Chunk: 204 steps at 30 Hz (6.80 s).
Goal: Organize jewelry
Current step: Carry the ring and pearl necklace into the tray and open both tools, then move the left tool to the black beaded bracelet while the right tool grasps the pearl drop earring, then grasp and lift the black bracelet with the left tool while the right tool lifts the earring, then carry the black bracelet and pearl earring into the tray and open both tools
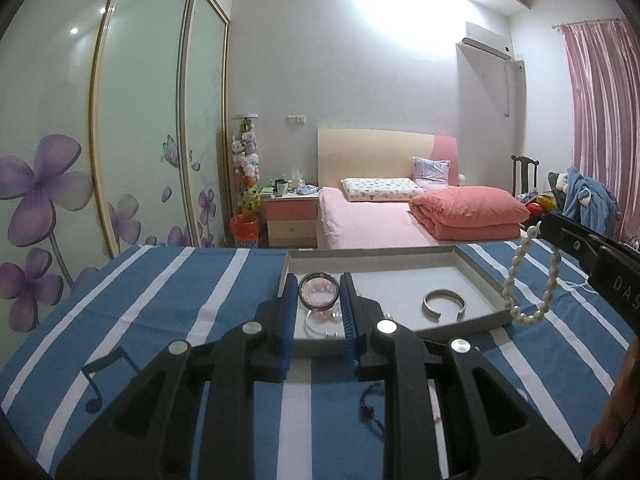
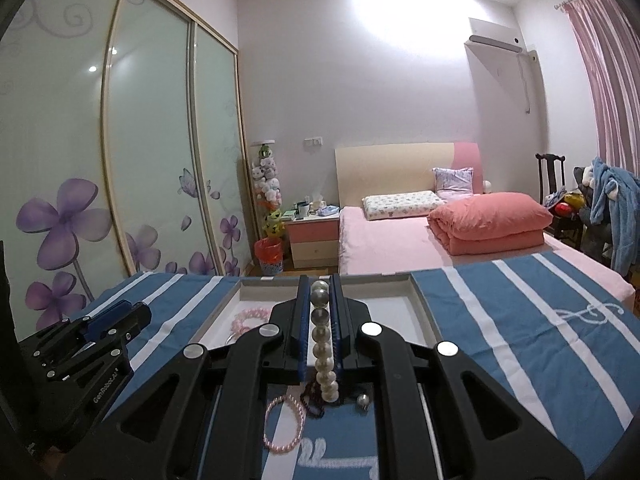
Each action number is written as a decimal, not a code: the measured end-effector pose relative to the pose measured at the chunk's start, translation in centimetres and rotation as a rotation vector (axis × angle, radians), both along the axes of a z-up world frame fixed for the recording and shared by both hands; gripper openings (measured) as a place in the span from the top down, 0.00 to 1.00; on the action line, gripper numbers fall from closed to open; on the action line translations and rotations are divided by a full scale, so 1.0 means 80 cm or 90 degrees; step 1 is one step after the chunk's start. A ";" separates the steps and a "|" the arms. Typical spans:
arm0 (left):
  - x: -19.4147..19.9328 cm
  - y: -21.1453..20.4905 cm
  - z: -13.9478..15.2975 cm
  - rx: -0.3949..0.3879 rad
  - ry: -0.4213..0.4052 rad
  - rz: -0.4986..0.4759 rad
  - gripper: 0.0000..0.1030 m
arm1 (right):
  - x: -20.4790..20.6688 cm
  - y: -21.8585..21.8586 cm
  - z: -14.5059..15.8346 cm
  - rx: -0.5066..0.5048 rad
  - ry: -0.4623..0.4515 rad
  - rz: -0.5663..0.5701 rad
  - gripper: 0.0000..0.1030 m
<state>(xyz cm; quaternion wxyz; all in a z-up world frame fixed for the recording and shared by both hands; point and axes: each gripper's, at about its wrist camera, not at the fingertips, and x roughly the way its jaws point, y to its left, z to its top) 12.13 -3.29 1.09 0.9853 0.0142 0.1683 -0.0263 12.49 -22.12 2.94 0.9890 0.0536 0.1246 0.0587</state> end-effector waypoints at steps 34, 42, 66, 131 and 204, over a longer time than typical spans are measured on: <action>0.222 -0.029 -0.066 0.008 0.150 -0.026 0.79 | 0.192 -0.003 -0.055 0.056 0.165 0.001 0.90; 0.236 -0.025 -0.075 -0.002 0.166 -0.024 0.69 | 0.204 -0.007 -0.062 0.073 0.194 0.004 0.83; 0.120 0.019 -0.061 0.004 0.184 -0.030 0.54 | 0.129 -0.038 -0.072 0.042 0.255 0.008 0.68; 0.075 0.009 -0.128 0.057 0.352 -0.068 0.63 | 0.112 -0.019 -0.139 -0.071 0.399 0.036 0.86; 0.010 0.011 -0.019 -0.026 0.105 -0.061 0.89 | 0.013 -0.018 -0.034 -0.003 0.102 -0.004 0.86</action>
